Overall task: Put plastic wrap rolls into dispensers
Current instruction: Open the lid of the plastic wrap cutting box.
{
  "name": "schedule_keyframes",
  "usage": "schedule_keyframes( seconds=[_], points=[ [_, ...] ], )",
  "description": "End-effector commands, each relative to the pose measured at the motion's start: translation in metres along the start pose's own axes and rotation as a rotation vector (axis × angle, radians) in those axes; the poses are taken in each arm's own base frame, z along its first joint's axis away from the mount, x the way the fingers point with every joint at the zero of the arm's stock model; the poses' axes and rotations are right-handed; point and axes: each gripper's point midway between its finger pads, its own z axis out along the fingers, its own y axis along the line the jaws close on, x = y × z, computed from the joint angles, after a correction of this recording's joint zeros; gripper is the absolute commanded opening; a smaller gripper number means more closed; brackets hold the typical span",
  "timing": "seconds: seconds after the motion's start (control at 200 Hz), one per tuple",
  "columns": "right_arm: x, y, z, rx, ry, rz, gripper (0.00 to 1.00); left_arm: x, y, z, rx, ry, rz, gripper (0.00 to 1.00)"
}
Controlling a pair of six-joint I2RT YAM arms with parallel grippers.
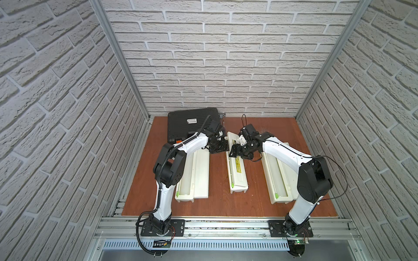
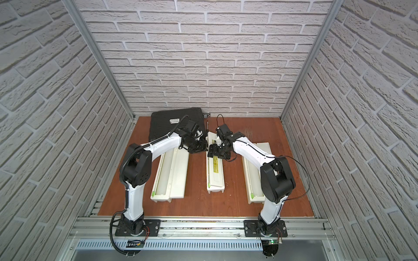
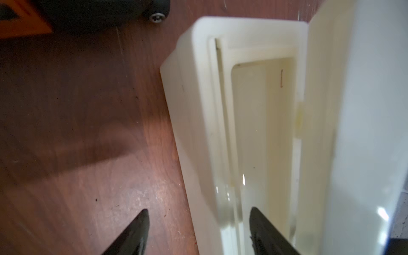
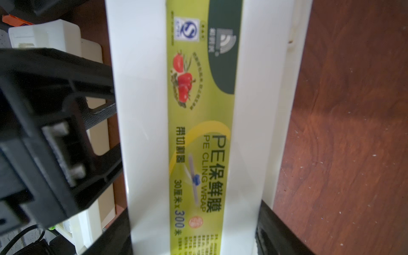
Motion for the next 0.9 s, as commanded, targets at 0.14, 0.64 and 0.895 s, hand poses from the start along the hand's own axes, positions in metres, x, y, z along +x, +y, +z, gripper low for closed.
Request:
schedule_keyframes(
  seconds=[0.14, 0.64, 0.895],
  points=[
    [-0.014, 0.012, -0.049, -0.099, -0.134, -0.097, 0.94, -0.007, -0.058, -0.017, 0.062, -0.042, 0.113, 0.72],
    [0.018, -0.079, -0.068, 0.109, -0.116, -0.048, 1.0, -0.002, -0.09, -0.017, 0.064, -0.058, 0.234, 0.73],
    [-0.019, -0.111, -0.127, 0.328, -0.434, -0.082, 1.0, -0.025, -0.088, -0.138, -0.025, -0.435, 0.435, 0.82]
  ],
)
